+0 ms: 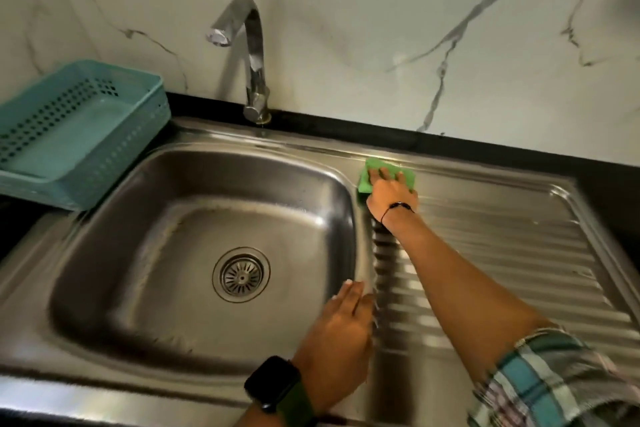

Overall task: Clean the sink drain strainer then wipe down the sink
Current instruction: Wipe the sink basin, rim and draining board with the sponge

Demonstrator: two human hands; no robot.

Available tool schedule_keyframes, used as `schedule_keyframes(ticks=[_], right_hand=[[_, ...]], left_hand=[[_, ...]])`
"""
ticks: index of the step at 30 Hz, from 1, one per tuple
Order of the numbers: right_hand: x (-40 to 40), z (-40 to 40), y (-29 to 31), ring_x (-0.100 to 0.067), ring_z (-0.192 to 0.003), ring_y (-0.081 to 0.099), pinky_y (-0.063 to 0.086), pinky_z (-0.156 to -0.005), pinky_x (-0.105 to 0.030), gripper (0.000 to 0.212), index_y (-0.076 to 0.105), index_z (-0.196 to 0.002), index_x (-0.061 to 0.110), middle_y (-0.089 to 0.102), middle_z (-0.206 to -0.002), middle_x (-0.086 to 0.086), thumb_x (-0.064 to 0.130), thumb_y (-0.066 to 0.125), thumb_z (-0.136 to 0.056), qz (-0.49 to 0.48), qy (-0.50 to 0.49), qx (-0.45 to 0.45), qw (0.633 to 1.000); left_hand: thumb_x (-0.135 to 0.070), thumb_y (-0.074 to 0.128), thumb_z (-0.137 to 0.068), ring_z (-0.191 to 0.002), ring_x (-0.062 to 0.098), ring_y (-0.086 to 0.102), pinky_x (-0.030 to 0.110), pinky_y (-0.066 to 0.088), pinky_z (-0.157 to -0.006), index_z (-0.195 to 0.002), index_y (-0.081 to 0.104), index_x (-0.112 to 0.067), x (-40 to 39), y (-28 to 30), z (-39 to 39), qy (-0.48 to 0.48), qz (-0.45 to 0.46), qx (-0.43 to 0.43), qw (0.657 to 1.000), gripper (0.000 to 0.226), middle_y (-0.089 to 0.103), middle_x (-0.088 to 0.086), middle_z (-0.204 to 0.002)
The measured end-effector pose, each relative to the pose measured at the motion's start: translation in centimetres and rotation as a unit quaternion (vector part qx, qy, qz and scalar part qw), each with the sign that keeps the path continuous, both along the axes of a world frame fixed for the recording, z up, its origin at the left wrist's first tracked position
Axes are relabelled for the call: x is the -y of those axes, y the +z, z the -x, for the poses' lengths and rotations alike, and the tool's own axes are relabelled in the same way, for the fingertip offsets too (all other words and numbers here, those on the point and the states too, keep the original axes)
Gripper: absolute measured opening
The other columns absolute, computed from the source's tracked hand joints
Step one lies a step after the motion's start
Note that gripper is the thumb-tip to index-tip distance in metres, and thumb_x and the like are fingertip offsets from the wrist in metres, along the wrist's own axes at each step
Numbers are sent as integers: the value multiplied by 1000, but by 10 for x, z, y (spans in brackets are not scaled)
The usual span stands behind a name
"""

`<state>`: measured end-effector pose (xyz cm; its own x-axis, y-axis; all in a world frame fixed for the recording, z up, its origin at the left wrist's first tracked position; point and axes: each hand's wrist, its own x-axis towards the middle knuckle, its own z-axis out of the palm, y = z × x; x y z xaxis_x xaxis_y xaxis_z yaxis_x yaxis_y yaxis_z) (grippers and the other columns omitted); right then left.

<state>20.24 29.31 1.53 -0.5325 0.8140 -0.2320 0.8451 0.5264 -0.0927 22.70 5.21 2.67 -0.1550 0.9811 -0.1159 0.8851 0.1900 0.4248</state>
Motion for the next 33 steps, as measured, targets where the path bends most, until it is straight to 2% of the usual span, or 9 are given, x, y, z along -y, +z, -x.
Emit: schedule_keyframes(ticks=[2,4,12,15,17,21,23,27,33], right_hand=[[0,22,-3,-36,-144,9,23,-109,-60,62,20,-146,22,17,-156,-4,26,47,-90,12,-57,-12,998],[2,41,-5,-41,-143,7,18,-109,-65,62,16,-148,16,14,-157,-9,28,42,-93,16,-99,-20,995],[7,58,-17,-44,-141,13,16,-108,-66,58,21,-144,-1,22,-152,-25,20,40,-94,-53,-70,-36,995],[3,46,-20,-43,-140,18,22,-108,-62,61,26,-143,3,26,-150,-24,23,48,-89,-74,11,-16,997],[-2,40,-24,-42,-139,21,25,-110,-57,64,26,-144,5,27,-150,-23,26,48,-88,-100,80,12,992],[-9,37,-28,-44,-140,19,19,-116,-50,67,24,-144,2,26,-150,-25,20,52,-85,-112,156,9,981],[-4,42,-29,-44,-141,18,17,-116,-49,68,25,-144,2,26,-151,-25,16,54,-84,-111,171,-7,979],[10,68,-28,-41,-143,11,9,-119,-47,69,22,-145,4,20,-153,-22,17,51,-85,-100,243,-15,965],[43,144,-31,-37,-145,5,4,-119,-46,67,21,-146,4,16,-156,-17,12,48,-85,-104,389,-26,915]], left_hand=[[-30,43,-89,-145,14,9,19,-5,-112,-145,21,-15,3,-8,17,69,8,35,997,61,13,3,-157],[-29,35,-93,-145,13,-7,19,-8,-111,-146,6,-20,11,-18,37,129,25,34,991,62,-6,-2,-157],[-51,26,-92,-145,18,-7,31,-2,-116,-147,7,-21,87,-37,113,300,114,-62,945,65,-3,3,-158],[-75,-23,-64,-144,17,-11,31,-6,-115,-147,10,-22,105,-33,126,326,119,-105,932,104,-3,2,-157],[-76,-39,-44,-139,14,-18,28,-11,-112,-147,13,-21,116,-32,128,363,106,-107,919,127,-3,2,-157],[-70,-8,-79,-138,25,14,18,-6,-112,-130,49,-7,119,-20,126,396,3,-86,914,100,36,14,-147],[-63,3,-87,-134,29,27,24,7,-114,-122,56,-3,118,-18,124,396,-16,-94,913,87,47,18,-139],[-62,4,-88,-134,26,27,43,24,-110,-123,55,-3,118,-26,124,400,-21,-109,910,85,45,17,-140],[-61,5,-88,-135,27,28,42,22,-110,-124,52,-1,119,-28,124,401,-14,-119,908,84,45,20,-140]])
